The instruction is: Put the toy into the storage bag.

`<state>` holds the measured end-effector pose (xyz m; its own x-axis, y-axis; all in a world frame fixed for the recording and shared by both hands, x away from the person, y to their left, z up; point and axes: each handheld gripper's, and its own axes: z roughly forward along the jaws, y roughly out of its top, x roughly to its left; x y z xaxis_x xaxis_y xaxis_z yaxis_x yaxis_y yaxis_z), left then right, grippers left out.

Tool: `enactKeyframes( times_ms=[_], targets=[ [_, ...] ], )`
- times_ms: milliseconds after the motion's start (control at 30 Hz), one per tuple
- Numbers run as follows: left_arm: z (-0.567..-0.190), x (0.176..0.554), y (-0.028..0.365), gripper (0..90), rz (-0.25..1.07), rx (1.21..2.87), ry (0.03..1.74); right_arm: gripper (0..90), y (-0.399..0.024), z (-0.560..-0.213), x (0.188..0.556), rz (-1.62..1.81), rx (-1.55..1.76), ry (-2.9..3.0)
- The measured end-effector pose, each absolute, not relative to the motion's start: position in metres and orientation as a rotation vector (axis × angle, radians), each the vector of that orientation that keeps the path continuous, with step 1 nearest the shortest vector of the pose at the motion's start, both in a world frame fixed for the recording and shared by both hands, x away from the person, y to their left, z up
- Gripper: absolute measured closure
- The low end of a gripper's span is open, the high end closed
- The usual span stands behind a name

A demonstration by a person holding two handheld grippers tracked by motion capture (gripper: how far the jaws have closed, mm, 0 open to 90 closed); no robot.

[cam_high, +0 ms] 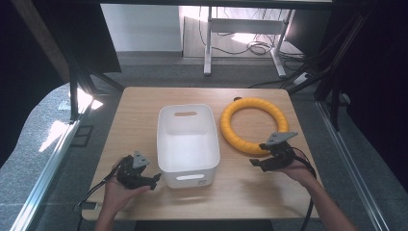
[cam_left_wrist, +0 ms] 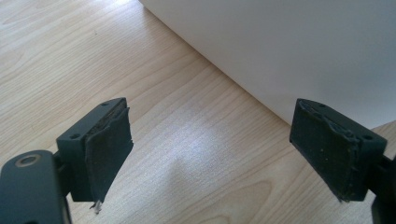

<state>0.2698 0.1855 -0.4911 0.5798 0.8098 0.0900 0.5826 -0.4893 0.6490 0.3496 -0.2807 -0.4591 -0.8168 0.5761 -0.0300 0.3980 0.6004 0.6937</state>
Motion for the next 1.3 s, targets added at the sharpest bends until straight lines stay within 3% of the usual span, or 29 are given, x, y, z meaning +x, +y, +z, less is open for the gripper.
enactKeyframes(
  times_ms=[1300],
  targets=[
    [-0.496, 0.272, 0.182, 13.2, 0.516, 2.278, 1.097, 27.6, -0.254, -0.468, 0.398, 0.838, 0.75, 2.727]
  ],
)
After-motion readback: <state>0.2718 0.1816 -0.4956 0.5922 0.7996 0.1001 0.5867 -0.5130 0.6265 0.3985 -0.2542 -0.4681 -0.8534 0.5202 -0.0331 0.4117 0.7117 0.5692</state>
